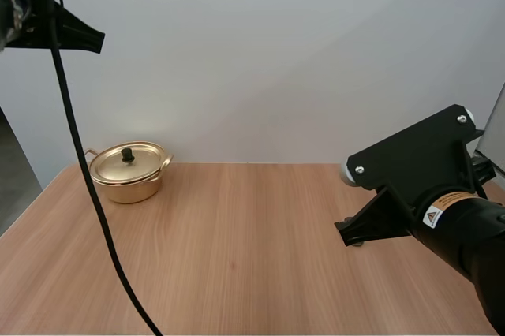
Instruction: Open the pot, put the car inside, and close it
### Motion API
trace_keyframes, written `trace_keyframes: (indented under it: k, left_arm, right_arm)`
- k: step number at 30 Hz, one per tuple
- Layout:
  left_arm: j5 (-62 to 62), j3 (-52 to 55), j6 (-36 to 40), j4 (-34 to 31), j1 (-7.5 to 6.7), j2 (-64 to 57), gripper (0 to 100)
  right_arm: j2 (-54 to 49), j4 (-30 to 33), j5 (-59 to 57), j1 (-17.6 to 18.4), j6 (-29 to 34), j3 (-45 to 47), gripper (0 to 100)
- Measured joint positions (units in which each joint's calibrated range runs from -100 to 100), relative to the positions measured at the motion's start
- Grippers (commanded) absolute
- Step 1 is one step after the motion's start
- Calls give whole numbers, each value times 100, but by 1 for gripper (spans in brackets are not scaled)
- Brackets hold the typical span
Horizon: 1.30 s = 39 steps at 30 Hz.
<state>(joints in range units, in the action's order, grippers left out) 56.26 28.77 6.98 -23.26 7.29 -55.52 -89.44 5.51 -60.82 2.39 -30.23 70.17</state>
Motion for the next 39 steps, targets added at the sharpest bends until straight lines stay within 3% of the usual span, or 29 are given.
trace_keyframes:
  k: [1,2,7,30,35,39]
  left_arm:
    - [262,-211,-41,0,0,203,96]
    - [491,-380,-65,0,0,367,100]
    - [897,-990,-305,-128,0,1338,100]
    - [556,-1046,-857,34,0,5416,100]
    - [213,-1144,-1104,250,0,5701,100]
    - [234,-1330,-1568,824,0,5876,100]
  right_arm:
    - [0,-1,-40,14,0,0,0]
    - [-26,-11,-67,17,0,0,0]
    - [-96,-69,-454,17,0,0,0]
    - [-265,-368,-731,-435,0,0,0]
    - [-265,-499,-693,-620,-31,30,0]
    - [-265,-499,-693,-713,-31,47,0]
